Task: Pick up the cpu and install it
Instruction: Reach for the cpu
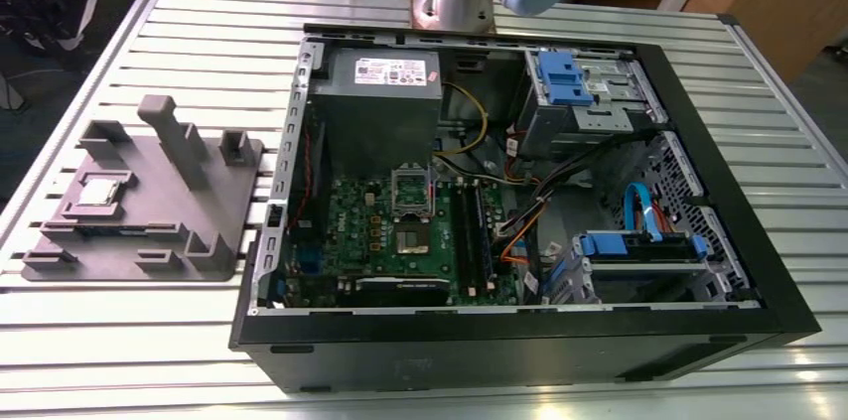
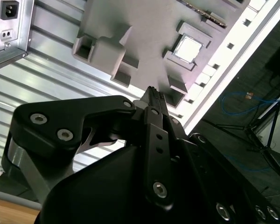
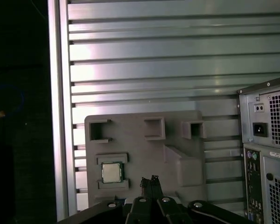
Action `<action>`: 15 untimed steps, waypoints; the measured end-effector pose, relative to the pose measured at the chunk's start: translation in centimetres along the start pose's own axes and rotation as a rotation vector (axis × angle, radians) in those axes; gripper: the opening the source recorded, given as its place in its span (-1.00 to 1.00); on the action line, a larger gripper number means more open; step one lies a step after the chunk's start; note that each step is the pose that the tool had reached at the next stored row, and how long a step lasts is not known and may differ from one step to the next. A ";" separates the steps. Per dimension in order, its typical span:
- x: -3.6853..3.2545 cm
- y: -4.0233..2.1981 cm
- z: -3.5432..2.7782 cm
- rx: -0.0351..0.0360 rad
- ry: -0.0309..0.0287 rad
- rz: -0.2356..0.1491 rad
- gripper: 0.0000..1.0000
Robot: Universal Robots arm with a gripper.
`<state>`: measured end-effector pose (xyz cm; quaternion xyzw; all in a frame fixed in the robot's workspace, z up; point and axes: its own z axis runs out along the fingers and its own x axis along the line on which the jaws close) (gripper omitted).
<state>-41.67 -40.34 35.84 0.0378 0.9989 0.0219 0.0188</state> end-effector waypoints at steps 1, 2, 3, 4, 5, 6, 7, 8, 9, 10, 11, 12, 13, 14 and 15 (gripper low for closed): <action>0.10 -0.01 0.02 0.0000 0.0000 0.000 -0.80; 0.20 -0.02 0.04 0.0000 0.0000 0.000 -0.80; 0.30 -0.03 0.05 0.0001 0.0000 0.000 -0.80; 0.40 -0.03 0.07 0.0001 0.0001 0.000 -0.80; 0.50 -0.04 0.08 0.0001 0.0001 0.000 -0.80; 0.60 -0.05 0.09 0.0001 0.0001 0.000 -0.80; 0.68 -0.06 0.10 0.0001 0.0001 0.000 -0.80; 0.73 -0.07 0.11 0.0000 0.0001 0.000 -0.80; 0.78 -0.07 0.11 0.0000 0.0001 0.000 -0.80; 0.82 -0.07 0.12 0.0000 0.0000 0.000 -0.80; 0.86 -0.07 0.13 0.0000 0.0000 0.000 -0.80; 0.89 -0.07 0.13 0.0000 0.0000 0.000 -0.80; 0.92 -0.08 0.13 0.0000 0.0001 0.000 -0.80; 0.95 -0.08 0.14 0.0000 0.0001 0.000 -0.80; 0.99 -0.08 0.15 0.0000 0.0000 0.000 -0.80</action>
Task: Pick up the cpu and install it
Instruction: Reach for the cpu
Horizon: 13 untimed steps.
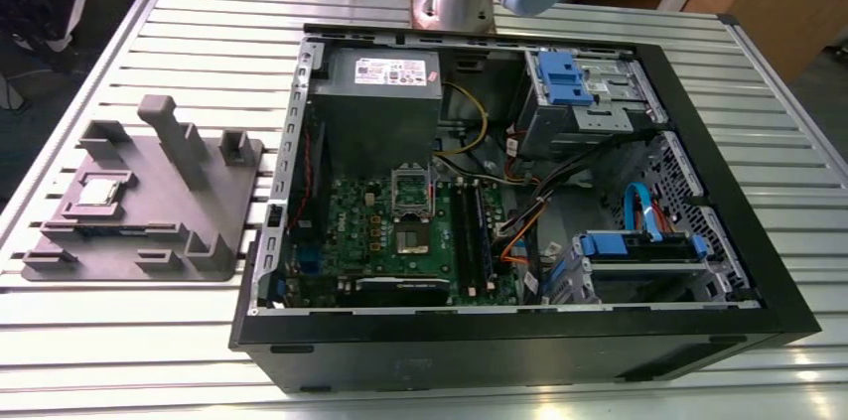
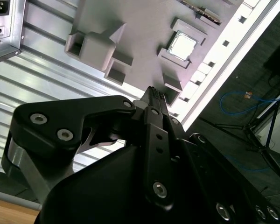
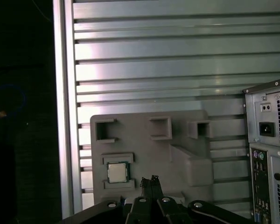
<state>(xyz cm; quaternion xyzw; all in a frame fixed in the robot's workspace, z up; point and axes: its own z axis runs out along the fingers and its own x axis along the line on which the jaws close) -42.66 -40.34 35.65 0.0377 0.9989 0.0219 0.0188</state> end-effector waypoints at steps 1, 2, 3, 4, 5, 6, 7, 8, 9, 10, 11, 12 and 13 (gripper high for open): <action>0.03 0.00 0.00 0.0001 0.0000 0.000 -0.80; 0.07 -0.01 0.01 0.0000 0.0000 0.000 -0.80; 0.10 -0.01 0.01 0.0001 0.0001 0.000 -0.80; 0.14 -0.01 0.01 0.0001 0.0001 0.000 -0.80; 0.17 -0.01 0.01 0.0001 0.0001 0.000 -0.80; 0.20 -0.02 0.01 0.0001 0.0000 0.000 -0.80; 0.24 -0.02 0.02 0.0001 0.0000 0.000 -0.80; 0.27 -0.02 0.02 0.0001 0.0000 0.000 -0.80; 0.32 -0.02 0.03 0.0000 0.0000 0.000 -0.80; 0.36 -0.03 0.03 0.0001 0.0000 0.000 -0.80; 0.41 -0.03 0.03 0.0001 0.0000 0.000 -0.80; 0.45 -0.04 0.04 0.0000 0.0000 0.000 -0.80; 0.49 -0.04 0.04 0.0001 0.0000 0.000 -0.80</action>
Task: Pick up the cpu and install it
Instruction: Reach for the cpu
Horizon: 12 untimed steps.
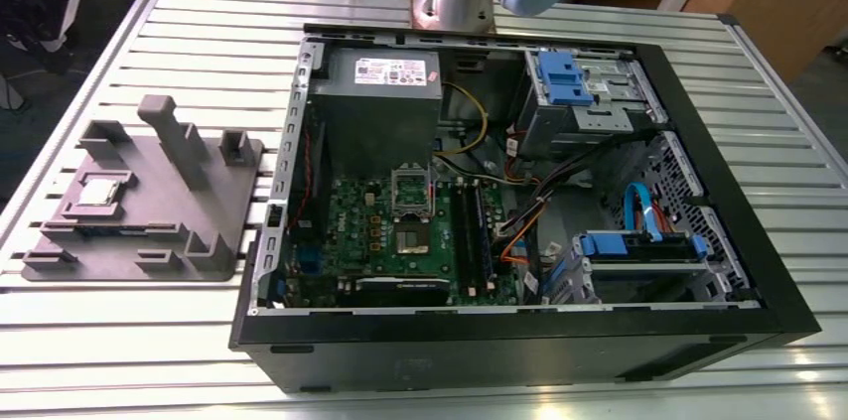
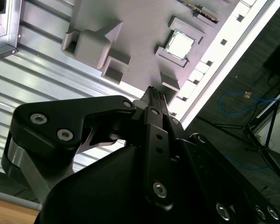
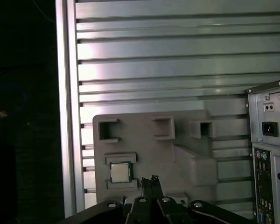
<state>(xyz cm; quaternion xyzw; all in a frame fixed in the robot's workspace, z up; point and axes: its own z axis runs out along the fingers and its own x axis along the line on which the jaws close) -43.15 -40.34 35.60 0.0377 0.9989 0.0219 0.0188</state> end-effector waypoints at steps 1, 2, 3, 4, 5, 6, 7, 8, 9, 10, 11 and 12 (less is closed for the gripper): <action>0.04 0.00 0.00 0.0000 0.0000 0.000 -0.80; 0.07 -0.01 0.00 0.0000 0.0000 0.000 -0.80; 0.11 -0.01 0.01 0.0000 0.0000 0.000 -0.80; 0.14 -0.01 0.01 -0.0001 0.0000 0.000 -0.80; 0.18 -0.01 0.01 -0.0001 -0.0001 0.000 -0.80; 0.22 -0.02 0.02 -0.0001 -0.0001 0.000 -0.80; 0.25 -0.02 0.02 0.0000 0.0000 0.000 -0.80; 0.29 -0.02 0.01 0.0000 0.0000 0.000 -0.80; 0.32 -0.02 0.02 0.0000 0.0000 0.000 -0.80; 0.36 -0.03 0.01 0.0000 0.0000 0.000 -0.80; 0.39 -0.03 0.01 0.0000 0.0001 0.000 -0.80; 0.42 -0.03 0.02 0.0000 0.0000 0.000 -0.80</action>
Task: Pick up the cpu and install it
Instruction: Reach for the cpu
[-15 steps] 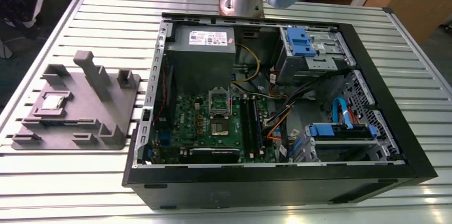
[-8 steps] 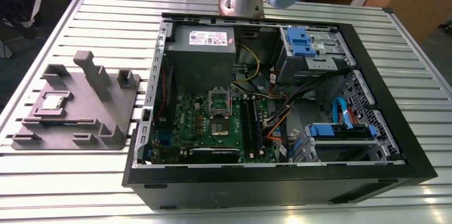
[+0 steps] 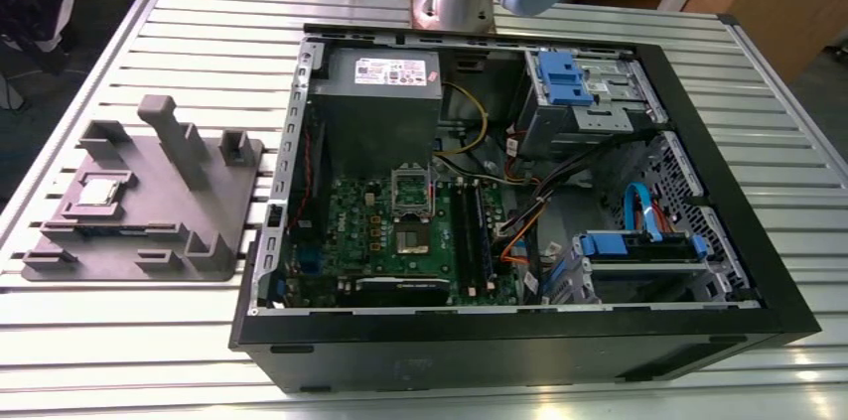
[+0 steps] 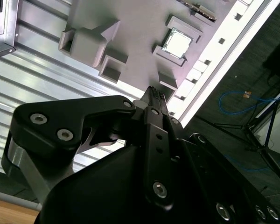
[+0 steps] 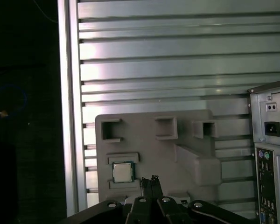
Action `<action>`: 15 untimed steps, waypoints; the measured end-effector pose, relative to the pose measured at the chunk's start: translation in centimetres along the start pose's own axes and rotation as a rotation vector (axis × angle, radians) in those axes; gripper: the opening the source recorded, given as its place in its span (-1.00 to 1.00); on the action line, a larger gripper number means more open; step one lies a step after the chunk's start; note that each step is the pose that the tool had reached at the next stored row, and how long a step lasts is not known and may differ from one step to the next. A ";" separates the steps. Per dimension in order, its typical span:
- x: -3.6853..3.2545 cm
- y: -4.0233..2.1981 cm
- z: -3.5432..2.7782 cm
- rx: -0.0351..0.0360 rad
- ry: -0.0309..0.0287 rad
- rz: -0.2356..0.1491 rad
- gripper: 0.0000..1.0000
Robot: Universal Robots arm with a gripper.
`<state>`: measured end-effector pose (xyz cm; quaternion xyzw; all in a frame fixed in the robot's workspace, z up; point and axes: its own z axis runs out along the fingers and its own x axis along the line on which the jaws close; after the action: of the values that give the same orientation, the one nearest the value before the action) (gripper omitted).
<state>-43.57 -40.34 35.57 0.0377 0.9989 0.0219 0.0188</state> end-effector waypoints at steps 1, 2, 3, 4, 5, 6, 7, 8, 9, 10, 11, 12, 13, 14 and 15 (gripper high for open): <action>0.04 0.00 0.00 0.0000 0.0000 0.000 -0.80; 0.07 -0.01 0.00 0.0000 0.0000 0.000 -0.80; 0.10 -0.01 0.00 0.0001 0.0001 0.000 -0.80; 0.13 -0.01 0.00 0.0000 0.0000 0.000 -0.80; 0.16 -0.01 0.00 0.0000 0.0000 0.000 -0.80; 0.19 -0.01 0.00 0.0000 0.0000 0.000 -0.80; 0.22 -0.02 0.00 0.0000 0.0000 0.000 -0.80; 0.25 -0.02 0.00 0.0000 0.0000 0.000 -0.80; 0.27 -0.02 0.00 0.0000 0.0000 0.000 -0.80; 0.29 -0.02 0.00 0.0000 0.0000 0.000 -0.80; 0.31 -0.02 -0.01 0.0000 0.0000 0.000 -0.80; 0.33 -0.02 0.00 0.0000 0.0000 0.000 -0.80; 0.35 -0.03 0.00 0.0000 0.0000 0.000 -0.80; 0.36 -0.03 0.00 0.0000 0.0000 0.000 -0.80; 0.37 -0.03 0.00 0.0000 0.0000 0.000 -0.80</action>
<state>-43.94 -40.34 35.55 0.0377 0.9989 0.0219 0.0187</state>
